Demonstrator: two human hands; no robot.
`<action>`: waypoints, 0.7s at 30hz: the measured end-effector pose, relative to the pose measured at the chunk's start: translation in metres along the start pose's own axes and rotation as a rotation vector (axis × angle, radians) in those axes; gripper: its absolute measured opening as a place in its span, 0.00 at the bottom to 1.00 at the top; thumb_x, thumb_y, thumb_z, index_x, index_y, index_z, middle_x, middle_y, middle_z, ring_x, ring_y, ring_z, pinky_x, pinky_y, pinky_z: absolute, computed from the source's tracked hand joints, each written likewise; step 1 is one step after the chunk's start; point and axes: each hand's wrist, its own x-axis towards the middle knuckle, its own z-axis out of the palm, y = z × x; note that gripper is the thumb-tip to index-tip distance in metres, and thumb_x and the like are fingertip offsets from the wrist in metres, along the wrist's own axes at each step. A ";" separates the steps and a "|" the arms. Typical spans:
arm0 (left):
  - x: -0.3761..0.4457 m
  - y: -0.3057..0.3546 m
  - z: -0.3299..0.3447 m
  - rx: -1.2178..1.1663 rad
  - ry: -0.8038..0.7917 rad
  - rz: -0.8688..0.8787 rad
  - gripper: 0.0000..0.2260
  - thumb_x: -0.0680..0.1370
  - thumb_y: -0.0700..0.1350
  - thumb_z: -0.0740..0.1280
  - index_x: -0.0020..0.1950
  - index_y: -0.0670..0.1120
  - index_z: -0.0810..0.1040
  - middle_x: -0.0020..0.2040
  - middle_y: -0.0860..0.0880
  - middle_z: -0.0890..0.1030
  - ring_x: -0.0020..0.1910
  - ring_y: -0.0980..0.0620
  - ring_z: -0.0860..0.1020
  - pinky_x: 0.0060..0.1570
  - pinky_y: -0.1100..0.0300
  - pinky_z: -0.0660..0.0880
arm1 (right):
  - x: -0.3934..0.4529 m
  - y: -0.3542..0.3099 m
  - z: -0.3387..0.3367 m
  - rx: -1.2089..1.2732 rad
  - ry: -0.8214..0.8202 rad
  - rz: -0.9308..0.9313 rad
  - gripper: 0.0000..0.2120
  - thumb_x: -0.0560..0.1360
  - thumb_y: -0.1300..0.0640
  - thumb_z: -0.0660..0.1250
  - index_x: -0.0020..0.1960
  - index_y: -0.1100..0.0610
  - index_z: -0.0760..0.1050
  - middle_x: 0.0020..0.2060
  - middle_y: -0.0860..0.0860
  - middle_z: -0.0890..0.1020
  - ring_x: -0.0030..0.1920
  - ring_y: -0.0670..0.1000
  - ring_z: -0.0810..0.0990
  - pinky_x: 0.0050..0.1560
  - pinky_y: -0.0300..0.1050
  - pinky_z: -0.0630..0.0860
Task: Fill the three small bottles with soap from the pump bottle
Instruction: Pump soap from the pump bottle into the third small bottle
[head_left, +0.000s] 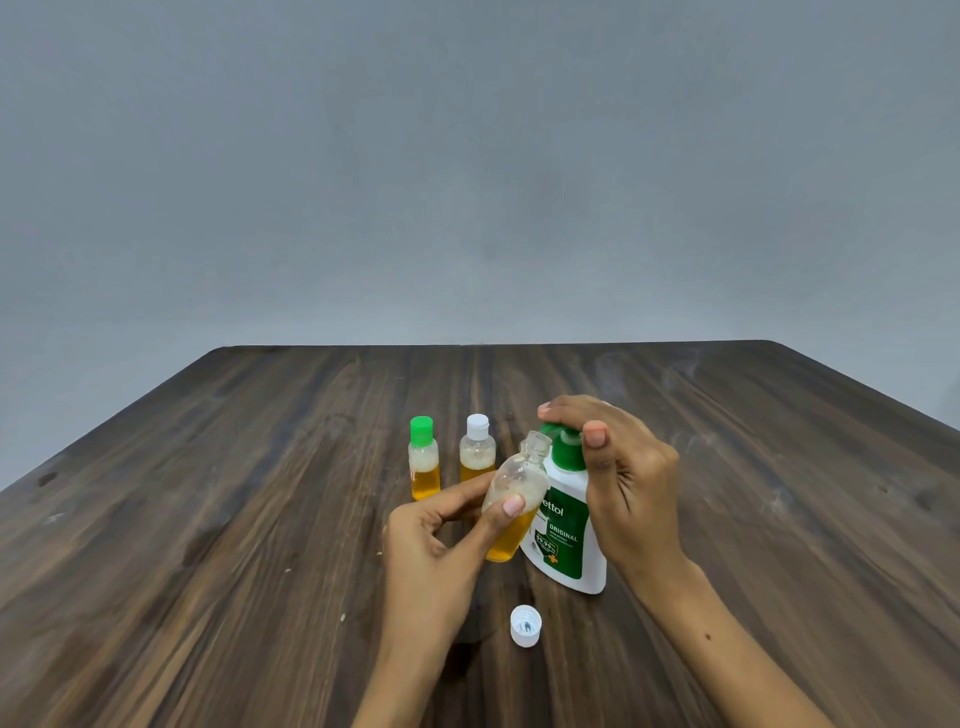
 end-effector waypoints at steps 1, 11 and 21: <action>0.000 0.000 0.000 -0.002 0.000 0.003 0.14 0.68 0.48 0.74 0.53 0.48 0.85 0.47 0.56 0.86 0.52 0.57 0.83 0.50 0.63 0.79 | 0.000 0.000 0.000 0.001 -0.001 -0.001 0.30 0.83 0.41 0.48 0.49 0.58 0.83 0.48 0.48 0.85 0.53 0.46 0.82 0.50 0.58 0.79; 0.000 0.002 0.001 -0.030 -0.010 0.021 0.14 0.68 0.47 0.73 0.52 0.47 0.85 0.47 0.55 0.86 0.51 0.57 0.84 0.48 0.67 0.78 | 0.003 -0.001 -0.001 0.007 0.000 -0.005 0.30 0.83 0.41 0.48 0.49 0.58 0.83 0.48 0.46 0.84 0.53 0.46 0.82 0.51 0.59 0.78; -0.001 0.002 0.003 -0.036 -0.024 0.029 0.11 0.70 0.45 0.73 0.51 0.47 0.86 0.46 0.54 0.87 0.50 0.56 0.84 0.48 0.67 0.77 | 0.005 -0.003 -0.001 0.020 0.018 -0.010 0.30 0.83 0.41 0.47 0.49 0.57 0.83 0.48 0.45 0.84 0.53 0.45 0.82 0.52 0.59 0.78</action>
